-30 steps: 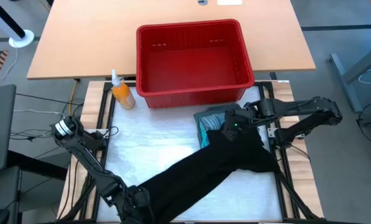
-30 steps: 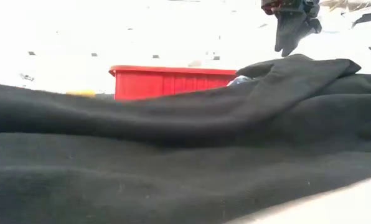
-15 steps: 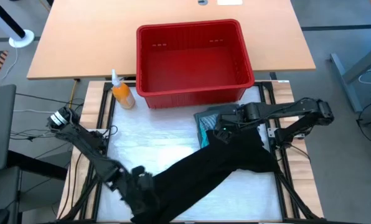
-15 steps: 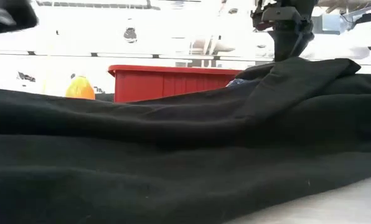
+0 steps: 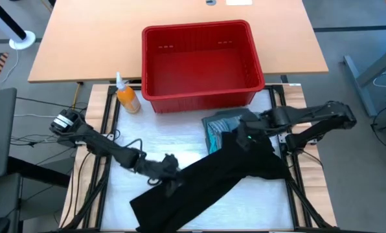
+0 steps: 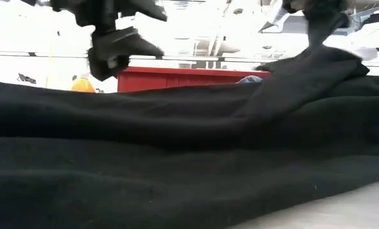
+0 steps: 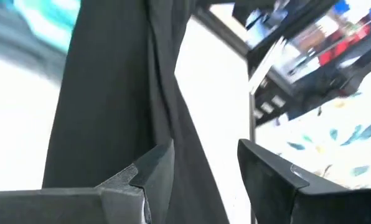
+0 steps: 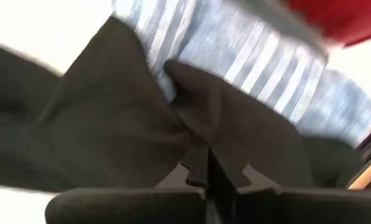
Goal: Fold Laundry from Bin
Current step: Fold the black shirt
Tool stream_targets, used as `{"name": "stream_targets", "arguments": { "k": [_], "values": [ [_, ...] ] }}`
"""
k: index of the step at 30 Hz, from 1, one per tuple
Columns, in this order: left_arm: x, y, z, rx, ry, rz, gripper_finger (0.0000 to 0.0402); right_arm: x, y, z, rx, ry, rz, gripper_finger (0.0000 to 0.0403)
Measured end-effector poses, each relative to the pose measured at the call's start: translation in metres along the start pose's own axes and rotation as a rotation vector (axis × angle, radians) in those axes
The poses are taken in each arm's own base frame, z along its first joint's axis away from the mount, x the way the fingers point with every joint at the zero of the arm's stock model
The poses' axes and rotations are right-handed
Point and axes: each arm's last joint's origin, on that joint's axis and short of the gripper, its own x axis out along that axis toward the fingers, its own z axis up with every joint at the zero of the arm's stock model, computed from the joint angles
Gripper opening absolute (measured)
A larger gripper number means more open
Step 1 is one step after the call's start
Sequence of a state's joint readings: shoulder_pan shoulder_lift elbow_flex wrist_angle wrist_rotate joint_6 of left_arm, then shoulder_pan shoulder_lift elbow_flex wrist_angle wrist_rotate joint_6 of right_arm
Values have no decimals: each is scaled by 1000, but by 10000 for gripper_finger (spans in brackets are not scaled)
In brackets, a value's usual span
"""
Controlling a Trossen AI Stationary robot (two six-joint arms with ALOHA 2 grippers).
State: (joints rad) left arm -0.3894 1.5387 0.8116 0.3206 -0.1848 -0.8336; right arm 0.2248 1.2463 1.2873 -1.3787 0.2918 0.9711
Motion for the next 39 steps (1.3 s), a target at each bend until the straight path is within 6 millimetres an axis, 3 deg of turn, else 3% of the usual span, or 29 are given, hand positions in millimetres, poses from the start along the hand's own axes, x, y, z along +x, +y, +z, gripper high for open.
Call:
{"name": "stream_targets", "arguments": {
  "k": [5,14,20,29,39],
  "values": [
    [3,8,16,-16,-23,-39,167,-15,8,-25,2,1,71,27],
    [3,10,17,-29,-18,-40,167,-24,21,-65,40,69,52,23],
    [3,9,16,-39,-15,-42,167,-24,28,-79,53,135,43,32],
    [3,8,15,-45,-14,-47,167,-21,24,-69,97,124,22,58],
    [1,-1,9,-53,-21,-77,167,-11,17,-47,-2,272,47,184]
  ]
}}
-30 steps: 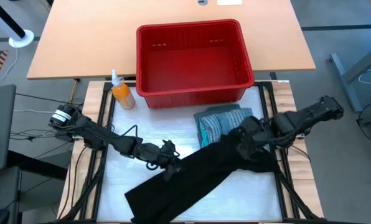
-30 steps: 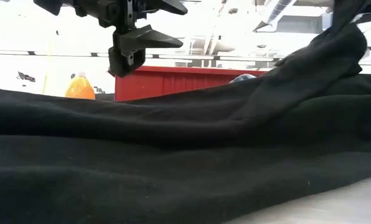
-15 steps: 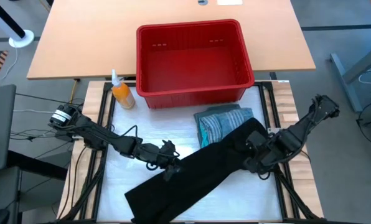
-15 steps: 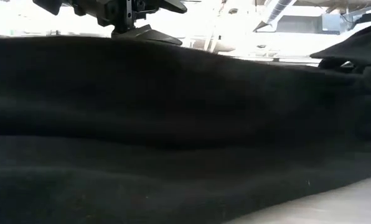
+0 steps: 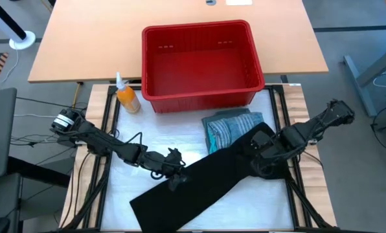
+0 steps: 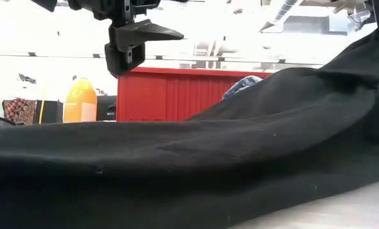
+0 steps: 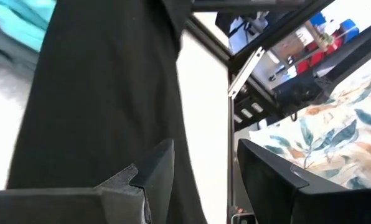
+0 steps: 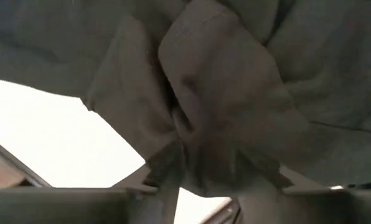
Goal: Fold Laundry from Bin
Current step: Fold the black shirt
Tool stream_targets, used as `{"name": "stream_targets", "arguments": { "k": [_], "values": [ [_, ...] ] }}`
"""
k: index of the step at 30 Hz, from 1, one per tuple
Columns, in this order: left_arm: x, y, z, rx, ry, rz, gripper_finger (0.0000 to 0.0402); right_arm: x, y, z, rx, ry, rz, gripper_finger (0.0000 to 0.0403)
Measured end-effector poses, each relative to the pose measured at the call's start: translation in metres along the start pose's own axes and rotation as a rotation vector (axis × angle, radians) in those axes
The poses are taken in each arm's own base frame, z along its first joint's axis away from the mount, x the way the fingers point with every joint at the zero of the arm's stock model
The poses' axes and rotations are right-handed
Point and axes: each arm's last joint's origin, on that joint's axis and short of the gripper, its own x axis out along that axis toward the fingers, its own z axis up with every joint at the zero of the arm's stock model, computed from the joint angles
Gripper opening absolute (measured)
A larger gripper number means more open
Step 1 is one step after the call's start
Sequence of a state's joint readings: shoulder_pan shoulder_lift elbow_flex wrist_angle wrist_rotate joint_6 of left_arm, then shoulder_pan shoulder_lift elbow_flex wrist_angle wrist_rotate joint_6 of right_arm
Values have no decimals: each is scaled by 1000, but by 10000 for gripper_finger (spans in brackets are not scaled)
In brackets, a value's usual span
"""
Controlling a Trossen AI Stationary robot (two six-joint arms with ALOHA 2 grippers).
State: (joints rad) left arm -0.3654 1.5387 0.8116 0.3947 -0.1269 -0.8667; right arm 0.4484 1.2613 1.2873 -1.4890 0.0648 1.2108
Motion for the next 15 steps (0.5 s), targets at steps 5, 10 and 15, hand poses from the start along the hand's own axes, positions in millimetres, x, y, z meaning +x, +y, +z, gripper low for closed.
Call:
{"name": "stream_targets", "arguments": {
  "k": [5,10,15],
  "values": [
    [-1,-8,0,-13,-61,-28,167,1,-7,16,-29,51,18,234],
    [-2,-13,1,-18,-107,-43,167,2,-17,34,-66,51,20,244],
    [-2,-26,3,-7,-112,-70,167,-5,-27,35,-74,-2,27,244]
  ]
}}
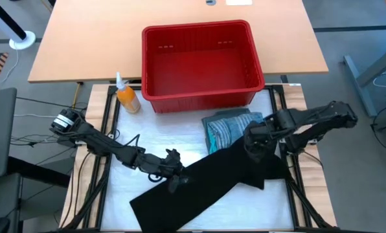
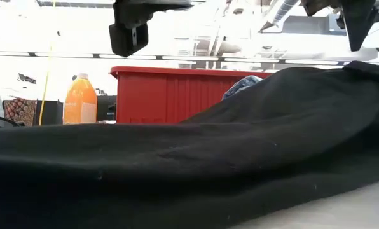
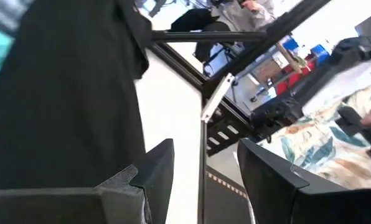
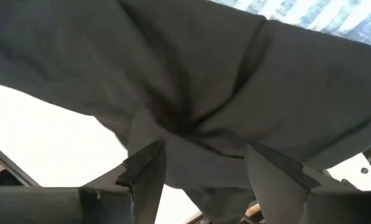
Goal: Fold Laundry from Bin
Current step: Fold the black shirt
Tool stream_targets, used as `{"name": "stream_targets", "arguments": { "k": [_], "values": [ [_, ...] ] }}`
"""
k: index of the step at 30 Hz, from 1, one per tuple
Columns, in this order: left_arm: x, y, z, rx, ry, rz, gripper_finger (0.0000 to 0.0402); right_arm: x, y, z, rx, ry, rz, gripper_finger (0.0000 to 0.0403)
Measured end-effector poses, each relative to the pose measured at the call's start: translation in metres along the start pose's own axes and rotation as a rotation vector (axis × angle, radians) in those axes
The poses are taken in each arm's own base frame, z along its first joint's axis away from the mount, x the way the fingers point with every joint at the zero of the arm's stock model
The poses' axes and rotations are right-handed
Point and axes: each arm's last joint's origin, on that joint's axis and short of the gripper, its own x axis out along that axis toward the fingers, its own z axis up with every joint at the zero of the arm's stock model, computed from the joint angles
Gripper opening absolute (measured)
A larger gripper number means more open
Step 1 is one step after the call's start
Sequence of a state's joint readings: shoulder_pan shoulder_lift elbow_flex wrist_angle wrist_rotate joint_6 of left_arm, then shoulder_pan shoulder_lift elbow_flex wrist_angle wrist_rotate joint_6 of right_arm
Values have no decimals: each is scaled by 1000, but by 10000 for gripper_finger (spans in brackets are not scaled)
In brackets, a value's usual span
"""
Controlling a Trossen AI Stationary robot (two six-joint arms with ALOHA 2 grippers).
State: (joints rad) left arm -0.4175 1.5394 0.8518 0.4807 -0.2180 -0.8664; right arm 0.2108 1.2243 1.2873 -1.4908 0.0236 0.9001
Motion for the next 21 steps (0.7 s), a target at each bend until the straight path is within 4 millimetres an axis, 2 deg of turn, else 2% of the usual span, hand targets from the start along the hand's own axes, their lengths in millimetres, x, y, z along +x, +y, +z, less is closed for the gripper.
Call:
{"name": "stream_targets", "arguments": {
  "k": [5,10,16,18,21],
  "values": [
    [0,-13,-1,52,-8,22,167,-8,7,-17,-29,-8,82,244],
    [-1,-14,-6,75,-4,76,167,-8,22,-45,-124,62,110,244],
    [-2,-10,-10,111,36,117,167,-1,31,-76,-77,146,-38,244],
    [-2,-9,-9,130,34,120,167,8,34,-84,-62,147,-43,244],
    [-2,-9,-9,162,37,121,167,35,35,-98,-89,158,-107,244]
  ]
}}
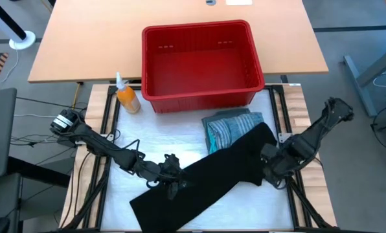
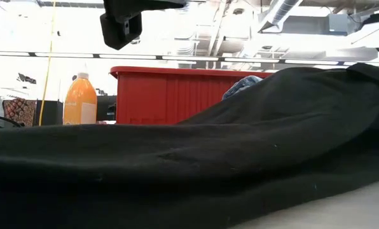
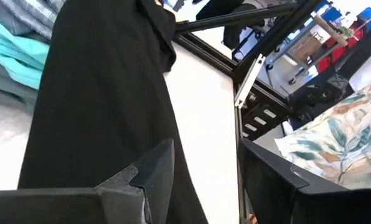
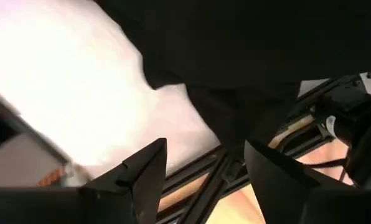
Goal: Fold Laundry from Bin
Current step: Fold the black shirt
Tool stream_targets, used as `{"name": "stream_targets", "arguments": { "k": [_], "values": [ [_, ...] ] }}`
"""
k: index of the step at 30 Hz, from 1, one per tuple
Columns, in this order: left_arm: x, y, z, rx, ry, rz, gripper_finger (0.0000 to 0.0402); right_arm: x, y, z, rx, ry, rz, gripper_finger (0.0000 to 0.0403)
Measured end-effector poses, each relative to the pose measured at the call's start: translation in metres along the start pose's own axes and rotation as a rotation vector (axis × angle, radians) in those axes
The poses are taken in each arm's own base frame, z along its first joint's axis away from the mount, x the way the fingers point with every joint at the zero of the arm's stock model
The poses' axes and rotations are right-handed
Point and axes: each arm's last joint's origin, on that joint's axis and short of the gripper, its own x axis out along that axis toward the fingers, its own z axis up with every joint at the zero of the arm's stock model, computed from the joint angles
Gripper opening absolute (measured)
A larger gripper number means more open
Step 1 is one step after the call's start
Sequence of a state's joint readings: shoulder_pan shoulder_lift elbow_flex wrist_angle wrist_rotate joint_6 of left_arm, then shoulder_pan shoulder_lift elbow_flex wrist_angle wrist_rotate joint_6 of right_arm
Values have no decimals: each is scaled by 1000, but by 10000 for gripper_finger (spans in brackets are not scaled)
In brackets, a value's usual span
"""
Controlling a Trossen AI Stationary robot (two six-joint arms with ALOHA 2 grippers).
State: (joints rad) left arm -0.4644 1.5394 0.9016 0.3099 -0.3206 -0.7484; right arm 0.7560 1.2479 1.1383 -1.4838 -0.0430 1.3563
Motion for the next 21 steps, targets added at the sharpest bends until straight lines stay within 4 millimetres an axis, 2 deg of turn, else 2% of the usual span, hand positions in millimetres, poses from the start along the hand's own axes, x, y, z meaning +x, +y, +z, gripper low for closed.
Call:
{"name": "stream_targets", "arguments": {
  "k": [5,10,14,21],
  "values": [
    [0,1,-2,11,18,13,167,51,-5,-15,36,-28,-117,244],
    [-1,7,-8,23,89,66,167,78,-7,-26,-4,-78,-115,244],
    [-4,17,-22,13,221,151,167,76,-4,-30,-40,-95,-93,244],
    [-26,19,-59,-45,599,241,167,50,5,-33,-54,-97,-23,244]
  ]
}}
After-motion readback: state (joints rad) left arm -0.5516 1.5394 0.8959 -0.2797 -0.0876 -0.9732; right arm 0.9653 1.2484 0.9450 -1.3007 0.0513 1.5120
